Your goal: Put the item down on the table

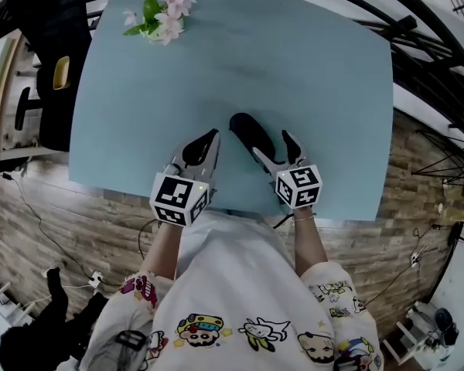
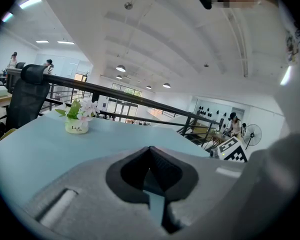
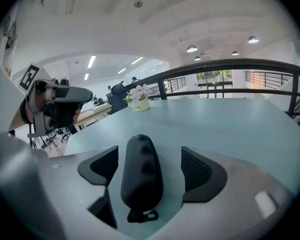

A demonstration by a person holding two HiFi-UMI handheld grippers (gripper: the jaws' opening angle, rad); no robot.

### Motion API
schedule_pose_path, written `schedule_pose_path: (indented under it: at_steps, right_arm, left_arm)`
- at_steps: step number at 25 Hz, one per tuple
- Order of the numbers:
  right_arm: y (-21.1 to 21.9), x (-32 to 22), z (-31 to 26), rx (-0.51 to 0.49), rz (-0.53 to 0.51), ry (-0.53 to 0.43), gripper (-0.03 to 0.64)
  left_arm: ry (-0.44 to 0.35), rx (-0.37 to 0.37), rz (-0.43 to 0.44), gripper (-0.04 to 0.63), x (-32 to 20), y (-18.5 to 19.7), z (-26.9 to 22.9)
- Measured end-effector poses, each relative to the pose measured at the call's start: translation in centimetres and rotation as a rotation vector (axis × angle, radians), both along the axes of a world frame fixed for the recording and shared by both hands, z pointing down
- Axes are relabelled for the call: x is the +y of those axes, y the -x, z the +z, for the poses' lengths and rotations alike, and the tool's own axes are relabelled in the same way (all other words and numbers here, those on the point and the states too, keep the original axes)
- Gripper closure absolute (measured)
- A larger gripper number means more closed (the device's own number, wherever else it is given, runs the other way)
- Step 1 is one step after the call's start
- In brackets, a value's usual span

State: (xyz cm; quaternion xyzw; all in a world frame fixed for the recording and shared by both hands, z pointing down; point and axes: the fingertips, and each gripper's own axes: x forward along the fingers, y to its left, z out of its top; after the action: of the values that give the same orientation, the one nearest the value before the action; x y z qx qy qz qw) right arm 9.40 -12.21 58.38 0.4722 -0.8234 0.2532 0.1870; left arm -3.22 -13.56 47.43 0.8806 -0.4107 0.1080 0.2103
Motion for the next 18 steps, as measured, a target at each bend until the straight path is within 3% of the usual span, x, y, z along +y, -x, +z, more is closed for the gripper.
schedule_pose_path:
  at_steps: [8,18]
  right_arm:
    - [-1.7,-0.3,-4.0,-0.041,0.053,-0.069,0.23]
    - [-4.2,-0.4,-11.8,-0.112,0.129,-0.233,0.272]
  left_arm:
    - [-0.055,0.003,0.008,0.597,-0.3,-0.4,-2.3]
    - [-0.113,0.004,0.021,0.597,-0.1,-0.8,-5.1]
